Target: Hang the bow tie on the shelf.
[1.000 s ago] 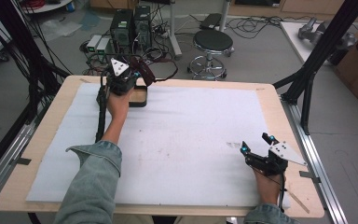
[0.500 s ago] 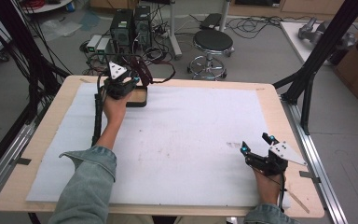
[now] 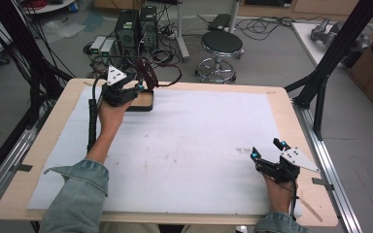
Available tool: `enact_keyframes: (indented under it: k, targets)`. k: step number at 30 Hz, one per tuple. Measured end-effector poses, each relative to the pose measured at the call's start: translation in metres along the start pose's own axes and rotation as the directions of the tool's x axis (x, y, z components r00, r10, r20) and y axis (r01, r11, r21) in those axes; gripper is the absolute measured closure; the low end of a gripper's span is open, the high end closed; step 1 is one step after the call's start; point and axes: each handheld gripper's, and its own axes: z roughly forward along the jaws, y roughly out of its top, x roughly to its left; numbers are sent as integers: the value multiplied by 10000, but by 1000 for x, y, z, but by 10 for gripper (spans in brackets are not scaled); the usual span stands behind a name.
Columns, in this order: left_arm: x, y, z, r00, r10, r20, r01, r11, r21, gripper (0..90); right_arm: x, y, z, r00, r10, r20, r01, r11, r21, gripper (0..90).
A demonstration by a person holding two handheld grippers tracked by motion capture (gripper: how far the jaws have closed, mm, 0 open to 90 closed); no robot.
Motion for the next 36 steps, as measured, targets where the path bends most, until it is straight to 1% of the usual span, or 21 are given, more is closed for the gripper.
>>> enact_keyframes:
  k: [5, 8, 10, 12, 15, 18, 20, 24, 27, 31, 36]
  targets:
    - [-3, 1, -16, 9990, 135, 437, -130, 9998, -117, 485, 0, 0, 0, 10000, 14, 9, -14, 10000, 9, 129]
    - [-6, 1, -26, 9971, 195, 737, -179, 9996, -227, 477, 0, 0, 0, 10000, -2, 17, 2, 10000, 15, 129]
    - [-8, 1, -33, 9955, 276, 909, -258, 9995, -205, 462, 0, 0, 0, 10000, 0, 18, 0, 10000, 19, 129]
    - [-10, 0, -40, 9938, 233, 1086, -211, 9996, -213, 438, 0, 0, 0, 10000, 0, 21, 0, 10000, 17, 129]
    - [-12, -2, -50, 9923, 216, 1217, -187, 9995, -247, 417, 0, 0, 0, 10000, 20, 30, -20, 10000, 10, 129]
    - [-13, -4, -60, 9911, 233, 1313, -196, 9994, -294, 407, 0, 0, 0, 10000, 41, 33, -41, 10000, 15, 129]
    - [-14, -5, -67, 9903, 162, 1378, -114, 9993, -355, 383, 0, 0, 0, 10000, 47, 20, -47, 10000, 11, 129]
    - [-12, -8, -83, 9895, 96, 1439, -24, 9988, -496, 365, 0, 0, 0, 10000, 38, 25, -39, 10000, 18, 129]
    - [-10, -11, -91, 9893, 90, 1454, -19, 9988, -487, 352, 0, 0, 0, 10000, 47, 17, -47, 10000, 16, 129]
    - [-6, -17, -102, 9894, -114, 1447, 194, 9983, -543, 332, 0, 0, 0, 10000, 12, 26, -12, 10000, 31, 129]
    - [-6, -26, -115, 9901, -105, 1402, 185, 9982, -563, 320, 0, 0, 0, 10000, 16, 54, -16, 10000, 33, 128]
